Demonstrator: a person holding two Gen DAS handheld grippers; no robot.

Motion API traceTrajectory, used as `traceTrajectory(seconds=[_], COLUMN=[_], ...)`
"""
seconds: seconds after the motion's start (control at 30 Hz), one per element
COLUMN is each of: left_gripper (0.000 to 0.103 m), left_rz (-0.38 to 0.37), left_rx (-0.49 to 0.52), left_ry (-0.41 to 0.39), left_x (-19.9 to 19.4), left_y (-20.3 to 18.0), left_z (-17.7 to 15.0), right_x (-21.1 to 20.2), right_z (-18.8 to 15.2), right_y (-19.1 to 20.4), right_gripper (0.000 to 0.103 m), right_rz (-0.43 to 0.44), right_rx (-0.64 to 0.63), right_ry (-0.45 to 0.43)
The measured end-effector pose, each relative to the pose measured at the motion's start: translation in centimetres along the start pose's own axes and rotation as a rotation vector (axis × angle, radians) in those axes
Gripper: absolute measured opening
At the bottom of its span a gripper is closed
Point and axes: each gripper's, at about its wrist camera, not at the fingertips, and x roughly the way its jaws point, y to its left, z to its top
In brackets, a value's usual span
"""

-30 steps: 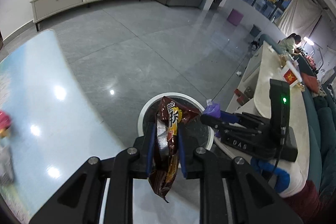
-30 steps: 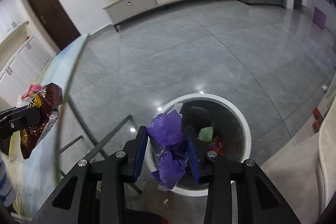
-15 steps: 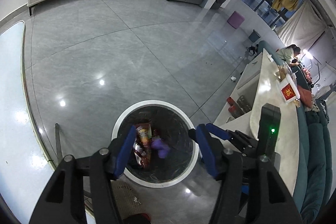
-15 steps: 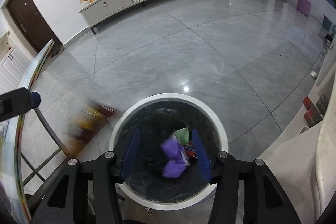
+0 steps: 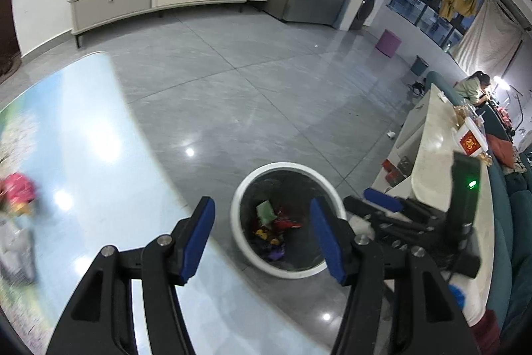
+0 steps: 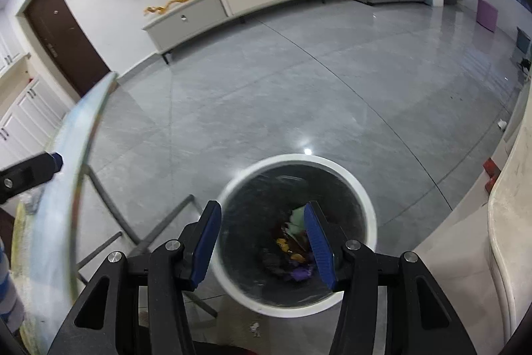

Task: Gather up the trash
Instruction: 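Move both tools back over the table toward the white bags, then grasp the white printed plastic bag with the left tool while the right tool grasps the pink snack bag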

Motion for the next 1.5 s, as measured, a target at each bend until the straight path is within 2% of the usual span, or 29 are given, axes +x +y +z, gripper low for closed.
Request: traceTrajectory(seconds=[0.2,0.3,0.47,0.6,0.77,1.1,1.27,1.5], left_gripper=[0.06,0.07,0.073,0.08,0.08,0.081,0.081,0.08], left_rz=[0.118,0.188,0.316,0.389,0.444,0.483,0.45,0.423], left_rx=[-0.03,-0.085,-0.19,-0.291,-0.398,-0.49,-0.524,-0.52], left_ry=[-0.055,-0.107,-0.183,-0.196,-0.175,-0.126,-0.132,-0.147], left_x=[-4.1,-6.7,-10.7,-12.1,-11.6,-8.0,-7.8,-8.3], left_y=[3.9,6.6,11.8,15.7,19.3,22.2,23.0,23.4], left_z=[-2.6,-3.8,-5.8,-7.0,-7.5,-6.7,-7.5,-8.2], right_x=[-2.9,-4.2,-5.4,-5.4,-4.5,-1.4,1.2,6.0], right_z=[-0.3,-0.2,0.3,0.6,0.7,2.1,3.6,4.2], right_y=[3.0,4.5,7.6,11.0,15.4,22.0,25.7,31.2], right_gripper=[0.049,0.049,0.049,0.049,0.049,0.05,0.05,0.049], right_rz=[0.028,0.04,0.072,0.114,0.157,0.235,0.27,0.32], right_rx=[-0.038,-0.067,-0.128,-0.184,-0.258,-0.365,-0.414,-0.494], right_ry=[-0.026,-0.037,-0.05,-0.053,-0.038,-0.022,-0.007,0.044])
